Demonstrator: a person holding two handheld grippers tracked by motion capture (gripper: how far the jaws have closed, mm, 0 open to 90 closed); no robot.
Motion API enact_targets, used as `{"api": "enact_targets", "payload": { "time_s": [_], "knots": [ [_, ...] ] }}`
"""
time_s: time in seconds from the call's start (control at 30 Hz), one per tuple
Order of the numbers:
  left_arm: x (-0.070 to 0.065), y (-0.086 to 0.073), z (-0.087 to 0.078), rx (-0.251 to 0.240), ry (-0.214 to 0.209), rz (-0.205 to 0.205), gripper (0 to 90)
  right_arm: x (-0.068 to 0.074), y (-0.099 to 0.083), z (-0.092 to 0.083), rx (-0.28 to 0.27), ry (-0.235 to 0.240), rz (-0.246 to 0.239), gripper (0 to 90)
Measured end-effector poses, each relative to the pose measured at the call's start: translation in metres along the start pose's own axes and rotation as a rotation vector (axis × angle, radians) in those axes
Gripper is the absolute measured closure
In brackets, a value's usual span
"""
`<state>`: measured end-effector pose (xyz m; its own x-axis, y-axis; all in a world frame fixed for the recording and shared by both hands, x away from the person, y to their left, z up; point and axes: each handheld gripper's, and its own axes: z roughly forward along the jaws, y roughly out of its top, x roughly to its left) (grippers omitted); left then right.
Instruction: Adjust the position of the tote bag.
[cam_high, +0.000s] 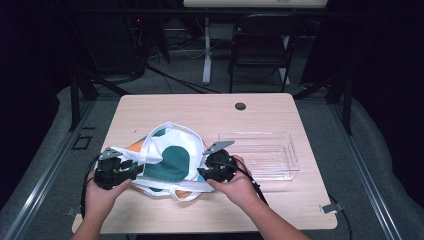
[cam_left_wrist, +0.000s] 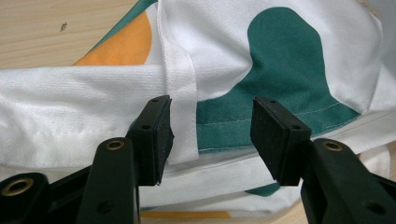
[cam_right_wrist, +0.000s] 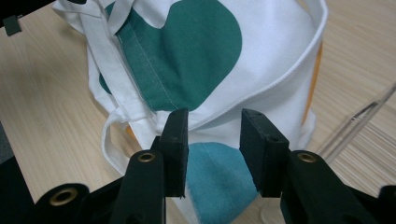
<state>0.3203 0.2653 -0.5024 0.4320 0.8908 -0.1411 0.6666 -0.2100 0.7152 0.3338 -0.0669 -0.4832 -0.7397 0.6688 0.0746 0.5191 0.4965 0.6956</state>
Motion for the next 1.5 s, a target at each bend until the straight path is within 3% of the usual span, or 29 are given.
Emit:
{"api": "enact_targets", "payload": {
  "time_s": [0.23, 0.47, 0.83, 0.9, 0.93, 1.07, 1.23, 1.27, 1.5],
  "knots": [
    [0.0, 0.0, 0.001, 0.003, 0.004, 0.004, 48.1, -0.001, 0.002, 0.011, 0.038, 0.006, 0.054, 61.8],
    [0.0, 0.0, 0.001, 0.007, 0.008, 0.013, 48.0, -0.001, -0.002, 0.022, 0.095, 0.03, 0.099, 54.7],
    [0.001, 0.0, 0.001, 0.006, 0.011, 0.02, 48.0, 0.002, -0.003, 0.036, 0.108, 0.049, 0.127, 50.7],
    [0.001, 0.0, 0.001, 0.004, 0.011, 0.019, 48.0, 0.004, -0.004, 0.038, 0.087, 0.058, 0.145, 49.6],
    [0.001, 0.0, 0.001, 0.001, 0.01, 0.018, 48.1, 0.003, -0.003, 0.037, 0.106, 0.06, 0.123, 49.3],
    [0.001, 0.0, 0.001, 0.002, 0.011, 0.018, 48.0, 0.002, -0.002, 0.04, 0.096, 0.07, 0.139, 49.2],
    [0.001, 0.001, 0.001, 0.002, 0.012, 0.02, 48.0, 0.003, -0.001, 0.043, 0.092, 0.074, 0.154, 51.8],
    [0.001, 0.001, 0.001, 0.002, 0.012, 0.02, 48.0, 0.005, -0.002, 0.045, 0.069, 0.066, 0.164, 55.3],
    [0.001, 0.001, 0.001, 0.004, 0.016, 0.024, 48.0, 0.007, -0.002, 0.048, 0.087, 0.043, 0.149, 63.7]
  ]
}}
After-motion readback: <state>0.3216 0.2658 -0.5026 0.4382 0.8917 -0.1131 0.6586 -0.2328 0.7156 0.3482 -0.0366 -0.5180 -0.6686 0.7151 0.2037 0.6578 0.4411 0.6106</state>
